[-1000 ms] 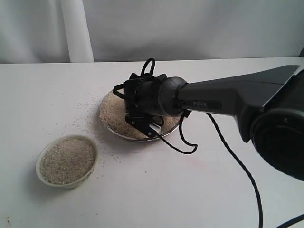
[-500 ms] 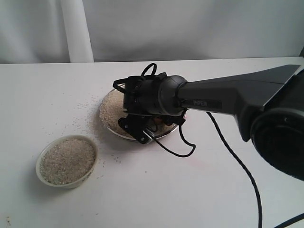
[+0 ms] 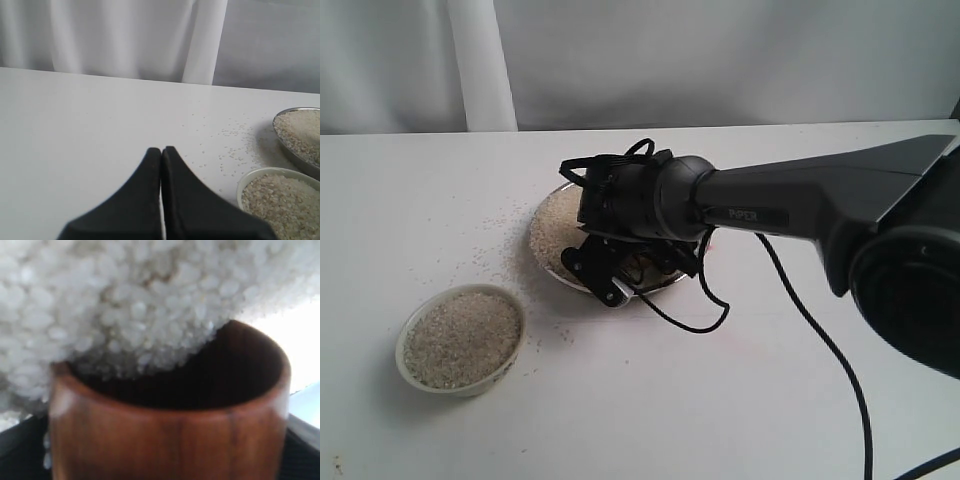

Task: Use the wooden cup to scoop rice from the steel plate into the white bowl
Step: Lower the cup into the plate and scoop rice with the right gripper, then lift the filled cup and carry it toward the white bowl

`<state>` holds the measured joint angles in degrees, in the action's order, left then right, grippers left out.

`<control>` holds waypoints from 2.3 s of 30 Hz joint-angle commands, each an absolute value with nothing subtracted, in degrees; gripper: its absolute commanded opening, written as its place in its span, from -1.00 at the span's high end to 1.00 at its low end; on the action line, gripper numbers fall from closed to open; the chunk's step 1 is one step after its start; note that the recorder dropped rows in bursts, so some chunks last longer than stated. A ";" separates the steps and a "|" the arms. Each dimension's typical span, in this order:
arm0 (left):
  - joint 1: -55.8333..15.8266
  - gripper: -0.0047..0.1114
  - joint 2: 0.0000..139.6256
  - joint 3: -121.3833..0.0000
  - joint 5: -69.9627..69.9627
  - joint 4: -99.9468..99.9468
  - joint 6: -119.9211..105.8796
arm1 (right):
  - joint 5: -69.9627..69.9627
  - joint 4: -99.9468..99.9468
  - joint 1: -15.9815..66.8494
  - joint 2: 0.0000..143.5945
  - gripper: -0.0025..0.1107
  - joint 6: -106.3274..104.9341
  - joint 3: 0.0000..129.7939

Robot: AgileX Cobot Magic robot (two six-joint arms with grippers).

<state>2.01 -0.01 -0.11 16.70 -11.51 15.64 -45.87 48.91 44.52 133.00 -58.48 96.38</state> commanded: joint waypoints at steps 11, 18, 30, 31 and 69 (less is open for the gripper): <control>1.74 0.92 0.00 0.00 16.32 -11.23 15.77 | -42.67 38.15 44.60 132.43 0.96 -57.54 96.49; 1.74 0.92 0.00 0.00 16.32 -11.23 15.77 | -42.65 36.59 44.49 132.43 0.96 -50.67 96.49; 1.74 0.92 0.00 0.00 16.32 -11.23 15.77 | -43.58 31.32 44.49 132.43 0.96 -41.28 96.49; 1.74 0.92 0.00 0.00 16.32 -11.23 15.77 | -44.10 30.80 44.49 132.43 0.96 -40.69 96.49; 1.74 0.92 0.00 0.00 16.32 -11.23 15.86 | -16.63 1.86 36.47 128.44 0.96 -30.93 94.07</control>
<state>2.01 -0.01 -0.11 16.70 -11.51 15.64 -23.00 4.19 36.55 131.33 -31.48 95.20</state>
